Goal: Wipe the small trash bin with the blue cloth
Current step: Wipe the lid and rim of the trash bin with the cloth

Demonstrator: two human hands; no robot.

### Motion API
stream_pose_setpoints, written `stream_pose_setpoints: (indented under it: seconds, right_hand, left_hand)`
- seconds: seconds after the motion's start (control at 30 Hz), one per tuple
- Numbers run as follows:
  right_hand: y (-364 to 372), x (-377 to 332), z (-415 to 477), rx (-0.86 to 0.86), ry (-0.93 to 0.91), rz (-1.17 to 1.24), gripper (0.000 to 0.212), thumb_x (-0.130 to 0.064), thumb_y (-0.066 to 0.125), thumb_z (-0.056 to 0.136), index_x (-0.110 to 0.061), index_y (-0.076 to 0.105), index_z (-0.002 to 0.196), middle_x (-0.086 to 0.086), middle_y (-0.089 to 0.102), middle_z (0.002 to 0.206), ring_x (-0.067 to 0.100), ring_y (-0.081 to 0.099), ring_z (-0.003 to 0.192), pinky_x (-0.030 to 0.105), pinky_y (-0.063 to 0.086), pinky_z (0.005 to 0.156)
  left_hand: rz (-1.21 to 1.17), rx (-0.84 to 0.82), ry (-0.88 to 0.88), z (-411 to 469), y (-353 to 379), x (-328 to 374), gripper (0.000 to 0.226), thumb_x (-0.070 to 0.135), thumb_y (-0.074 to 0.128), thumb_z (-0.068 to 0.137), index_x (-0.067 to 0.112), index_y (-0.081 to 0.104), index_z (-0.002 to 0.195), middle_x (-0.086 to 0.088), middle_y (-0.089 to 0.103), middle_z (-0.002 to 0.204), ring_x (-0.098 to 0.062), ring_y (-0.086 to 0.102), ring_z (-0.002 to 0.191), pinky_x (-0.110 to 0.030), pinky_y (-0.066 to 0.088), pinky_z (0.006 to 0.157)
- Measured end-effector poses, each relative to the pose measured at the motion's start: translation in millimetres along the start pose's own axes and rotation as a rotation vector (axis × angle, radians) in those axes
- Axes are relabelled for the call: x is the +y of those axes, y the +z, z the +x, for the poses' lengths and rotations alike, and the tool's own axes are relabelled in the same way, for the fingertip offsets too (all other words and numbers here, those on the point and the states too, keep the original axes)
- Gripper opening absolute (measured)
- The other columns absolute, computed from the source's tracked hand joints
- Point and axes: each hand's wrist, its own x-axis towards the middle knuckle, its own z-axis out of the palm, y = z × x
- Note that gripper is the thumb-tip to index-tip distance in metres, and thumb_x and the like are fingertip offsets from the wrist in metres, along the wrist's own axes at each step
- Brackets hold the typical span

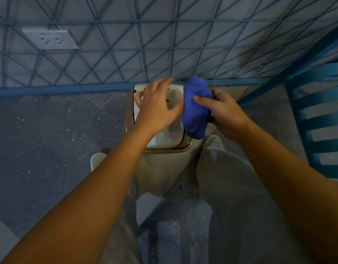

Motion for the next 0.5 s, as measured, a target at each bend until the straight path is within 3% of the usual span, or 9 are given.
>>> stream_pose_setpoints:
  seconds: [0.1, 0.17, 0.33, 0.5]
  right_hand:
    - [18, -2, 0, -0.055, 0.013, 0.206, 0.016, -0.012, 0.053, 0.091, -0.011, 0.060, 0.106, 0.000, 0.070, 0.093, 0.011, 0.068, 0.083, 0.028, 0.057, 0.073]
    - [28, -3, 0, -0.086, 0.008, 0.270, 0.014, -0.012, 0.051, 0.093, -0.013, 0.061, 0.102, 0.002, 0.069, 0.094, 0.012, 0.068, 0.085, 0.027, 0.059, 0.073]
    - [41, -3, 3, -0.119, -0.030, 0.269, 0.018, -0.019, 0.051, 0.094, -0.013, 0.062, 0.107, 0.005, 0.067, 0.104, 0.016, 0.064, 0.097, 0.033, 0.054, 0.087]
    - [38, -3, 7, -0.055, -0.142, -0.039, 0.029, -0.035, 0.043, 0.096, -0.015, 0.064, 0.097, -0.009, 0.065, 0.090, -0.003, 0.060, 0.084, 0.013, 0.048, 0.082]
  left_hand:
    - [-0.530, -0.079, -0.248, -5, -10, 15, 0.044, 0.043, 0.052, 0.088, 0.016, 0.056, 0.122, 0.000, 0.059, 0.124, -0.014, 0.053, 0.117, -0.036, 0.042, 0.103]
    - [-0.718, -0.142, -0.320, -9, -15, 19, 0.033, 0.040, 0.055, 0.088, 0.018, 0.061, 0.112, 0.003, 0.065, 0.110, -0.011, 0.061, 0.104, -0.031, 0.049, 0.095]
    - [-0.891, -0.131, -0.342, -8, -23, 9, 0.035, 0.034, 0.067, 0.081, 0.019, 0.060, 0.112, 0.002, 0.068, 0.105, -0.010, 0.067, 0.095, -0.026, 0.055, 0.084]
    - [-0.773, 0.033, -0.304, -2, -28, 0, 0.038, 0.028, 0.071, 0.078, 0.022, 0.052, 0.111, 0.011, 0.061, 0.097, 0.002, 0.061, 0.087, -0.009, 0.050, 0.073]
